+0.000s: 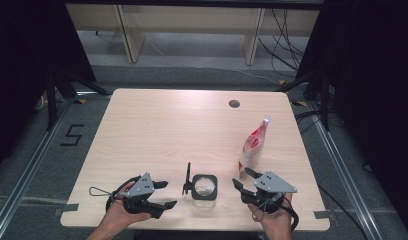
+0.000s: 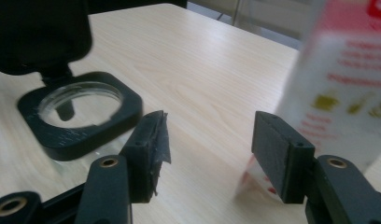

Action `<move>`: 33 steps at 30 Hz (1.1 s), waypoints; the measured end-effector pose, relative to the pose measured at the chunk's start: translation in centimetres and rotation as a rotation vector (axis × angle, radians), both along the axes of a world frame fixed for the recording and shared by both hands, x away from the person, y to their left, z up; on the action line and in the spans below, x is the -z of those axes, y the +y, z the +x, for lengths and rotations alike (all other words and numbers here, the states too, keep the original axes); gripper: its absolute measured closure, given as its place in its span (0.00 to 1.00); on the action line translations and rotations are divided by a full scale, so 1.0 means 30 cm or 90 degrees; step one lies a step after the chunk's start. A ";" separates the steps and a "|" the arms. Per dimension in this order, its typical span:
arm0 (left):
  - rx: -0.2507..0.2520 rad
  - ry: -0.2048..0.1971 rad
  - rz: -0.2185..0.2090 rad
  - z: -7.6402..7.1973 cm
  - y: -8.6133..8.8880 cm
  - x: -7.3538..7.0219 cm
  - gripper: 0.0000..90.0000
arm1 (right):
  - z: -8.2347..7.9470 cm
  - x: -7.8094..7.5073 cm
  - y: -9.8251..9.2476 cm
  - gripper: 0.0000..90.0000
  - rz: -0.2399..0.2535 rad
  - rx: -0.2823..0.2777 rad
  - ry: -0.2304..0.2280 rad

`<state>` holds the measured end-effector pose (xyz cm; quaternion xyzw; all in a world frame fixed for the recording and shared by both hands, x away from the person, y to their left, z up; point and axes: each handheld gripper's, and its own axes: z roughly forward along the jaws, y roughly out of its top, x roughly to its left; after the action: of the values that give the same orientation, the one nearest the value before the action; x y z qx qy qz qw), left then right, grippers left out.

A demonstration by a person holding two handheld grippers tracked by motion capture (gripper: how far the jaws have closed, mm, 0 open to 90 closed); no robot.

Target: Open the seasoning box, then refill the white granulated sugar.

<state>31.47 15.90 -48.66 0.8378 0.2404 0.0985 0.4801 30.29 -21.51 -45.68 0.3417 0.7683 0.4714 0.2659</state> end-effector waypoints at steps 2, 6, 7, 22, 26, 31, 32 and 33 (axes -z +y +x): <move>-0.007 0.000 -0.013 -0.001 0.003 0.000 0.32 | 0.012 0.018 -0.019 0.43 0.009 0.018 0.014; -0.005 -0.008 0.001 -0.002 0.008 -0.003 0.31 | 0.027 0.037 -0.023 0.29 0.013 0.065 0.015; -0.005 -0.008 0.001 -0.002 0.008 -0.003 0.31 | 0.027 0.037 -0.023 0.29 0.013 0.065 0.015; -0.034 0.009 -0.031 0.009 0.009 -0.011 0.31 | 0.110 0.091 -0.013 0.19 0.028 0.174 0.020; -0.035 0.003 -0.023 0.007 0.008 -0.008 0.31 | 0.129 0.099 -0.015 0.18 0.015 0.210 0.010; -0.045 0.001 -0.028 0.005 0.007 -0.009 0.31 | 0.152 0.108 0.013 0.18 0.004 0.229 -0.006; -0.048 0.006 -0.036 0.004 0.005 -0.009 0.31 | 0.157 0.111 0.020 0.18 0.002 0.232 -0.009; -0.046 0.001 -0.035 0.005 0.005 -0.010 0.31 | 0.157 0.111 0.020 0.18 0.002 0.232 -0.009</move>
<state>31.62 16.07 -48.38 0.8151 0.2735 0.1087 0.4990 35.00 -20.92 -49.02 0.4721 0.6913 0.4189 0.3519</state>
